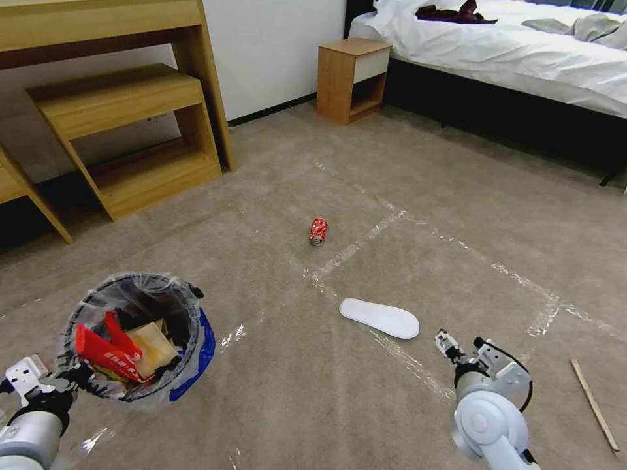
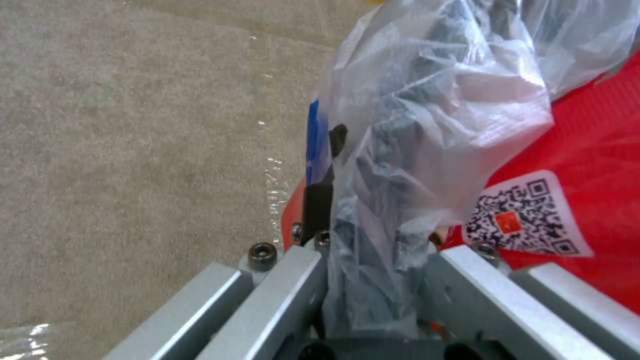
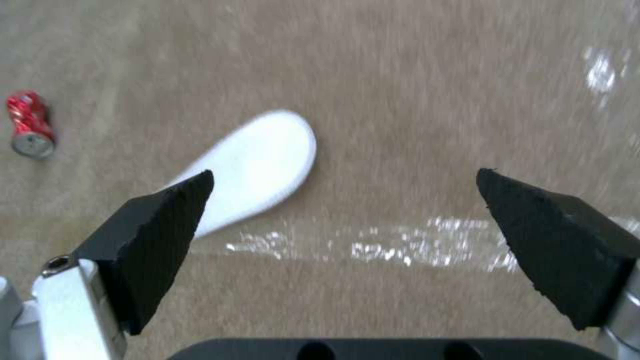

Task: Pick up the trash bin and place the garbage on the floor into it.

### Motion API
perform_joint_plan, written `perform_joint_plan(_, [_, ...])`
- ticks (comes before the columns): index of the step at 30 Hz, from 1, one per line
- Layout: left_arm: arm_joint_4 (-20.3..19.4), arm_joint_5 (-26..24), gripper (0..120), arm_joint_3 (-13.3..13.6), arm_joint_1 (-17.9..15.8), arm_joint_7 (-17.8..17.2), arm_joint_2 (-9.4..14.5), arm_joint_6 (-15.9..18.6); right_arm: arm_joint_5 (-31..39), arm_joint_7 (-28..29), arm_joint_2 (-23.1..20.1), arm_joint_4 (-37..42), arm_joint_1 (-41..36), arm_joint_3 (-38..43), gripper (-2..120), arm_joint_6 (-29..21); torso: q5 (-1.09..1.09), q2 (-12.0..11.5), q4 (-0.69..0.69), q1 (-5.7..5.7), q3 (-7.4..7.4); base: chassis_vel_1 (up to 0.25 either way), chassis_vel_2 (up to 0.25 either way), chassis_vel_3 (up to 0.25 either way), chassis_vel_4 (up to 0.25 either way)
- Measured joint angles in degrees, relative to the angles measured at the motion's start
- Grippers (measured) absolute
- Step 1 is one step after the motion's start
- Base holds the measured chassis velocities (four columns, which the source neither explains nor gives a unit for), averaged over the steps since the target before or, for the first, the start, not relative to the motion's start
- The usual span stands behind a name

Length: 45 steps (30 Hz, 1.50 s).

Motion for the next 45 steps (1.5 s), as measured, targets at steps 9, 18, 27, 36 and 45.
perform_joint_plan(9, [0.4, 0.7, 0, -0.4, 0.9, -0.1, -1.1, -0.1, 6.2, -0.5, 3.4, -11.4, 7.1, -4.1, 100, 0.5, 0.01, 0.0, 0.01, 0.00, 0.00, 0.000, 0.000, 0.000, 0.000])
perform_joint_plan(18, [1.0, 1.4, 0, -0.4, 1.2, 0.0, -2.5, -0.6, 9.1, -4.5, 8.0, -21.3, 15.3, -6.1, 100, 0.8, 0.00, 0.0, 0.02, 0.00, 0.01, 0.000, 0.000, 0.000, 0.000])
perform_joint_plan(27, [0.6, 1.5, 0, -0.4, 2.0, 0.0, -3.0, -0.9, 9.0, -8.7, 10.9, -29.4, 19.9, -5.7, 100, 0.8, 0.00, 0.0, 0.01, 0.00, 0.01, 0.000, 0.000, 0.000, 0.000])
perform_joint_plan(36, [0.2, 1.8, 0, -0.3, 2.7, 0.2, -3.3, -1.2, 8.0, -12.7, 13.1, -37.3, 24.6, -5.0, 100, 0.9, 0.00, 0.0, 0.01, 0.00, 0.01, 0.000, 0.000, 0.000, 0.000])
perform_joint_plan(45, [-0.1, 1.6, 0, -0.4, 3.0, 0.2, -2.9, -1.3, 6.4, -15.6, 13.5, -43.0, 26.7, -4.1, 100, 1.6, 0.00, 0.0, 0.00, 0.00, 0.00, 0.000, 0.000, 0.000, 0.000])
